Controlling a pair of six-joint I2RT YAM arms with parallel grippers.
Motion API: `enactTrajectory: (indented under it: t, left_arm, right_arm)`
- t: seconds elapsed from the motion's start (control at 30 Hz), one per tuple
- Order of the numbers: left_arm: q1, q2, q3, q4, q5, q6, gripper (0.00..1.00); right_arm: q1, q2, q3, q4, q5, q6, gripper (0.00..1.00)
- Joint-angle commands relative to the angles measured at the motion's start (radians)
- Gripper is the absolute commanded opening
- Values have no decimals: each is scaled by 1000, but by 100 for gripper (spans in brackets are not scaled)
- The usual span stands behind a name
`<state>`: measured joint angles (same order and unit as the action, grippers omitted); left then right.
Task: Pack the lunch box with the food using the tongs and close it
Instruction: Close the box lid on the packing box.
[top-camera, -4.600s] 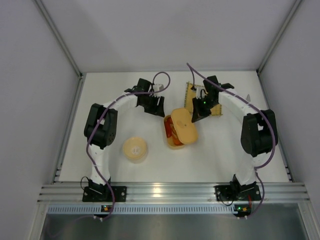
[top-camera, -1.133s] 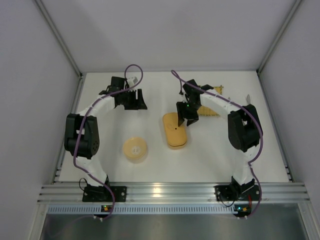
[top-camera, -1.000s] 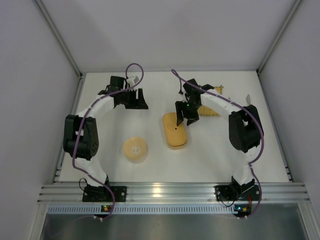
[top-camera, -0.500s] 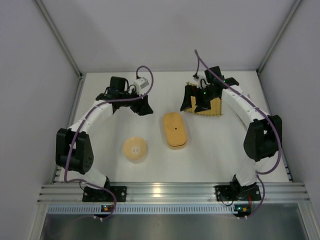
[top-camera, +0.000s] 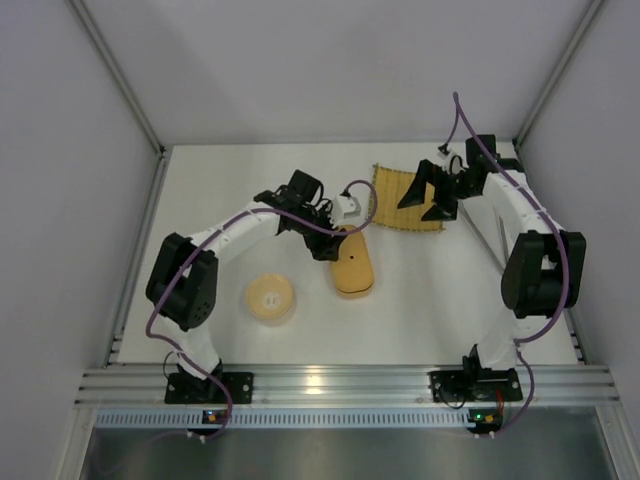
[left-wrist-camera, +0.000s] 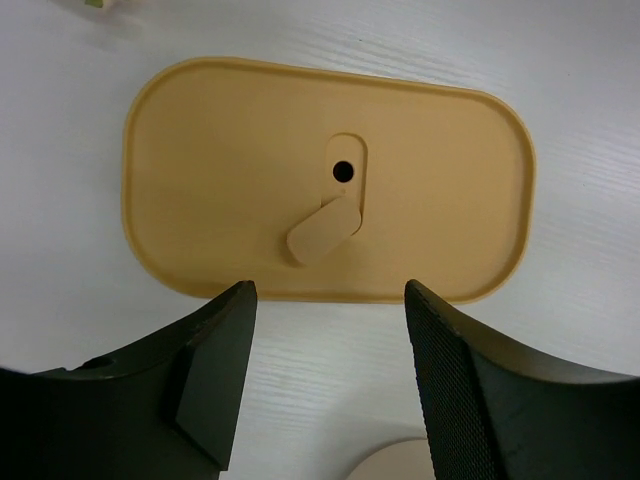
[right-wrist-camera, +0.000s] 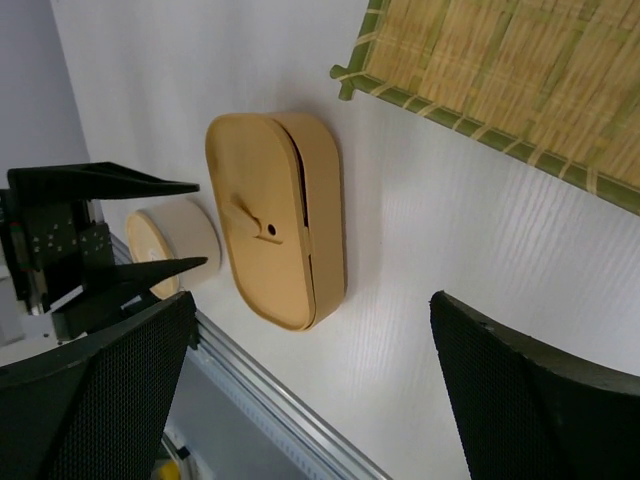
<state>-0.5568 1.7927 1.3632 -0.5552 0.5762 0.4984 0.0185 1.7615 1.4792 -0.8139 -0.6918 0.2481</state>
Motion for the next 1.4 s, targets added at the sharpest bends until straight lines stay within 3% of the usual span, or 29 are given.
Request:
enactTrajectory:
  t: [0.0, 0.2, 0.63, 1.07, 1.27, 1.37]
  left_arm:
    - [-52, 37, 62, -43, -97, 58, 67]
    - [-77, 120, 96, -57, -150, 94, 73]
    - [-153, 200, 62, -106, -248, 154, 74]
    - [-155, 105, 146, -201, -277, 46, 73]
    - [-155, 92, 258, -206, -305, 11, 75]
    - [-157, 120, 315, -216, -315, 6, 75]
  right_arm:
    - [0, -40, -5, 24, -71, -20, 99]
    - [-2, -45, -8, 25, -95, -20, 99]
    - [-8, -43, -14, 19, -112, -23, 99]
    - [-2, -42, -31, 35, -103, -12, 98]
    - [12, -28, -26, 53, -74, 0, 91]
    - [27, -14, -28, 74, -29, 11, 72]
